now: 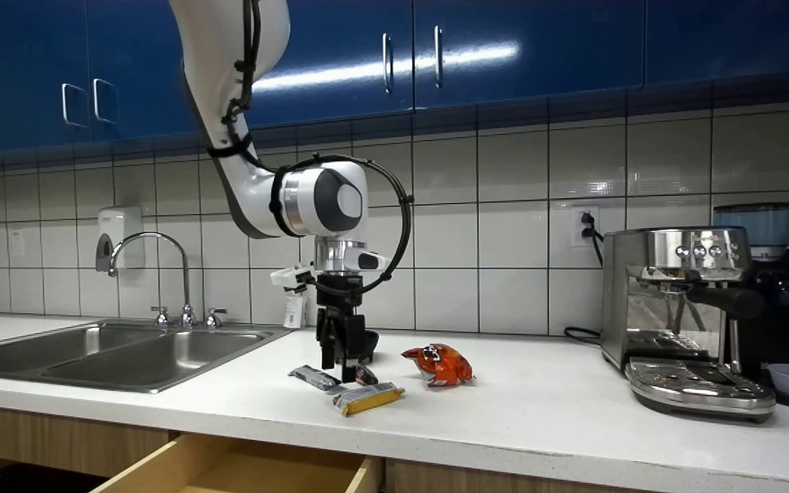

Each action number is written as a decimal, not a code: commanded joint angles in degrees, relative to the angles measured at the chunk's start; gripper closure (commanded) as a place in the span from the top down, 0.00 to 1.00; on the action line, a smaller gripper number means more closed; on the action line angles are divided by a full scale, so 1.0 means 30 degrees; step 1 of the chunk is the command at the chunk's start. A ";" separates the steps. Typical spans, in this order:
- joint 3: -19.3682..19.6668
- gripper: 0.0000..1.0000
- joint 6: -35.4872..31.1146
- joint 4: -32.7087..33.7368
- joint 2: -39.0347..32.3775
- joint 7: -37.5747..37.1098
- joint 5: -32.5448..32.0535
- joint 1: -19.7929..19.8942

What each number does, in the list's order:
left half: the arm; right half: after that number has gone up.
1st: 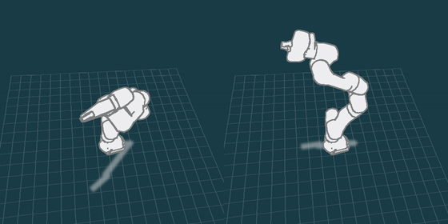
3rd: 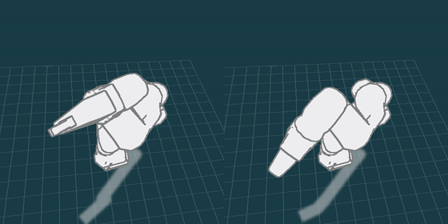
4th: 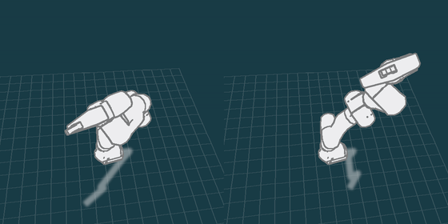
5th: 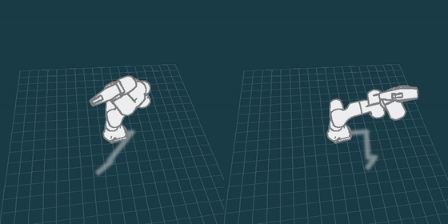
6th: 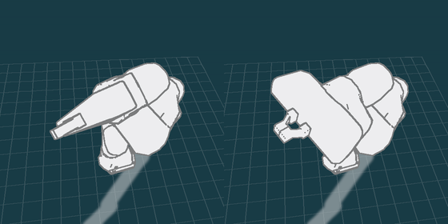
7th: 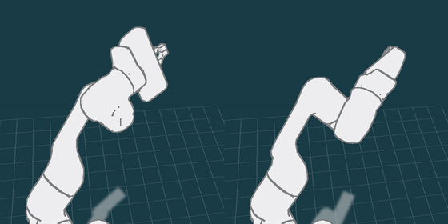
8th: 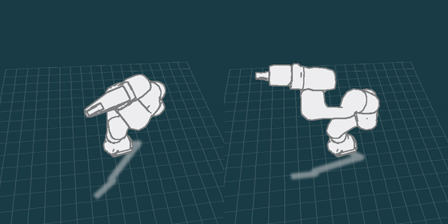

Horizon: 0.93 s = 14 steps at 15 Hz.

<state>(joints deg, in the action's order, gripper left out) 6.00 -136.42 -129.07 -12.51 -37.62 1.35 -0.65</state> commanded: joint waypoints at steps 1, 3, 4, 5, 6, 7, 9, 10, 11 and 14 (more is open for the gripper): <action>0.0010 1.00 -0.0807 0.0112 -0.0442 0.0730 0.0519 0.0359; 0.0027 1.00 -0.1202 0.0174 -0.0701 0.1125 0.0741 0.0510; 0.0044 1.00 -0.1430 0.0195 -0.0813 0.1296 0.0804 0.0545; 0.0045 1.00 -0.1685 0.0230 -0.0956 0.1577 0.0900 0.0617; 0.0079 1.00 -0.1902 0.0277 -0.1099 0.1795 0.0890 0.0650; 0.0116 1.00 -0.2150 0.0331 -0.1252 0.1958 0.0831 0.0661; 0.0140 1.00 -0.2747 0.0467 -0.1653 0.2460 0.0938 0.0704; 0.0119 1.00 -0.3034 0.0560 -0.1869 0.2788 0.1059 0.0729; 0.0083 1.00 -0.3276 0.0642 -0.2049 0.3100 0.1222 0.0747; 0.0045 1.00 -0.3834 0.1078 -0.2629 0.3818 0.1570 0.0701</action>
<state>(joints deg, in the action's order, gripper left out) 6.65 -146.76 -128.19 -18.37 -29.76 4.11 0.80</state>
